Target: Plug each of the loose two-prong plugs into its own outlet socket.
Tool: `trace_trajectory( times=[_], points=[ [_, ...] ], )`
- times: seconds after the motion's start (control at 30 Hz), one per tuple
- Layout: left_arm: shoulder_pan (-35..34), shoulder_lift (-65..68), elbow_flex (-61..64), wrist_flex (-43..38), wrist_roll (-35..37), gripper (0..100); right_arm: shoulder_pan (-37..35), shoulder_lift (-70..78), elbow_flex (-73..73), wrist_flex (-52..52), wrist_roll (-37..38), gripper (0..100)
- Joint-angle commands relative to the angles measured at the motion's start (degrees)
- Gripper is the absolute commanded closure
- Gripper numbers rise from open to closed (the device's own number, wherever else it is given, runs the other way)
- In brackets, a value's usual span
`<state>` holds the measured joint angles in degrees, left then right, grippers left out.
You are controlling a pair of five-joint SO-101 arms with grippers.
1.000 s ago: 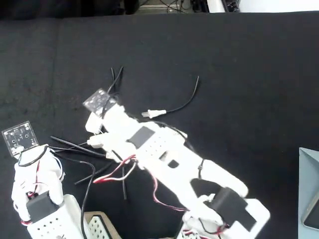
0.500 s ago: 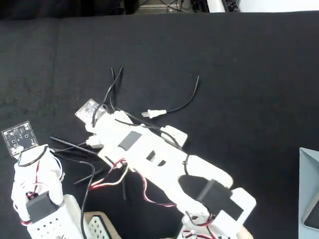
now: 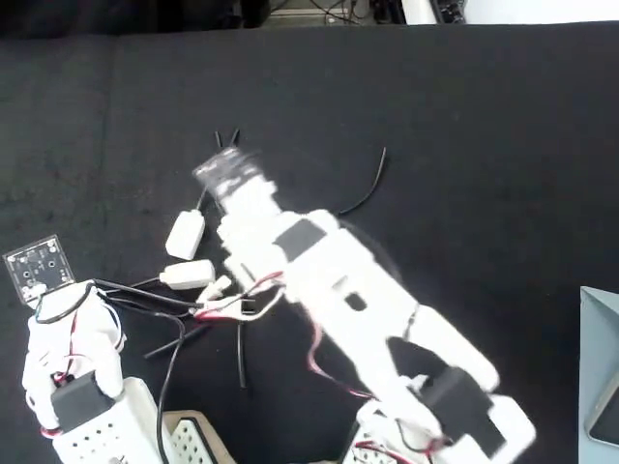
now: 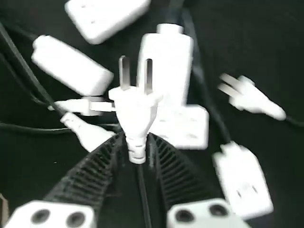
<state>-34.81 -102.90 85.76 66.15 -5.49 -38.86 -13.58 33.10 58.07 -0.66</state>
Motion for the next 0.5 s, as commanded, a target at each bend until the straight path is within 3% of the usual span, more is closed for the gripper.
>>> trace_trajectory(
  times=[0.0, 0.27, 0.47],
  points=[
    [-0.3, -0.1, -0.3, -1.3, 0.2, 97, 8.4, -9.8, -2.9, 6.9, -7.1, 98.6],
    [-0.3, -0.1, -0.2, -1.3, 0.2, 97, 20.0, -18.2, -2.9, 12.6, -30.2, 98.5],
    [-0.3, -0.1, -0.2, -1.3, 0.2, 97, 28.3, -21.4, 2.7, 13.8, -32.4, 98.3]
  ],
)
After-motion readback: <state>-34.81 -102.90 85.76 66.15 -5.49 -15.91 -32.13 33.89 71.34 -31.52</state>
